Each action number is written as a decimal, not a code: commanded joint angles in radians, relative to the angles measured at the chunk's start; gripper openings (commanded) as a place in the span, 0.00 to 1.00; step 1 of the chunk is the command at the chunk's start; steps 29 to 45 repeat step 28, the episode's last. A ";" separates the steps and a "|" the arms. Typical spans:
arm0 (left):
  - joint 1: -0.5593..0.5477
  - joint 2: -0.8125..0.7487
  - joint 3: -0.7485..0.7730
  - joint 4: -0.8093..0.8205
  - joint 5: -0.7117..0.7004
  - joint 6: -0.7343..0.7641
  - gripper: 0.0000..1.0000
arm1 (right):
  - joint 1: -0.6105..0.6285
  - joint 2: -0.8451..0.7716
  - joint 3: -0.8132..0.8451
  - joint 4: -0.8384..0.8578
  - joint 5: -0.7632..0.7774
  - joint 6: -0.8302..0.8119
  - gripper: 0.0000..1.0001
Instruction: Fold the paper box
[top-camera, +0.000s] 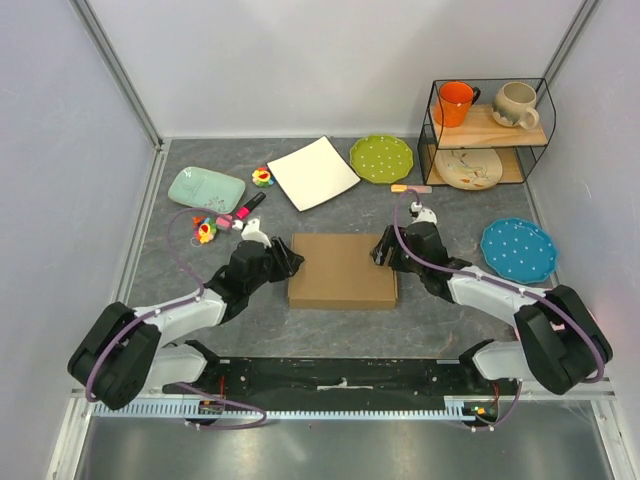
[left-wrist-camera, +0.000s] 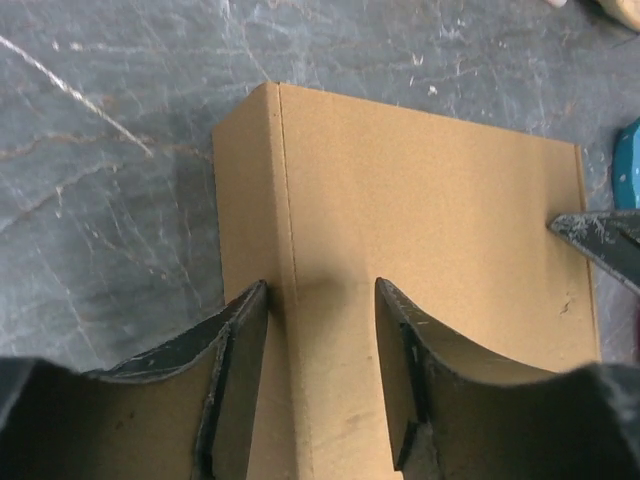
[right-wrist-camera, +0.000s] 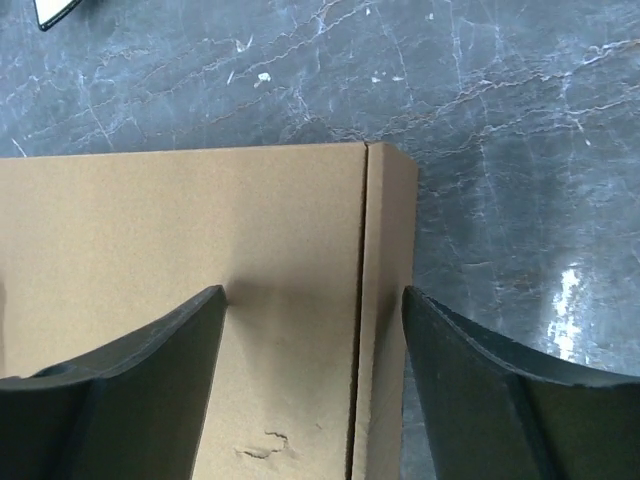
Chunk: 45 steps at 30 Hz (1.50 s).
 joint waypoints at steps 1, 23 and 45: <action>0.061 0.010 0.074 0.109 0.125 0.022 0.59 | 0.001 -0.011 0.041 -0.003 -0.003 -0.029 0.90; 0.064 -0.476 0.282 -0.913 -0.241 -0.206 0.99 | -0.011 -0.598 0.062 -0.417 0.235 -0.147 0.98; 0.064 -0.487 0.276 -0.885 -0.224 -0.160 1.00 | -0.011 -0.640 0.073 -0.411 0.230 -0.161 0.98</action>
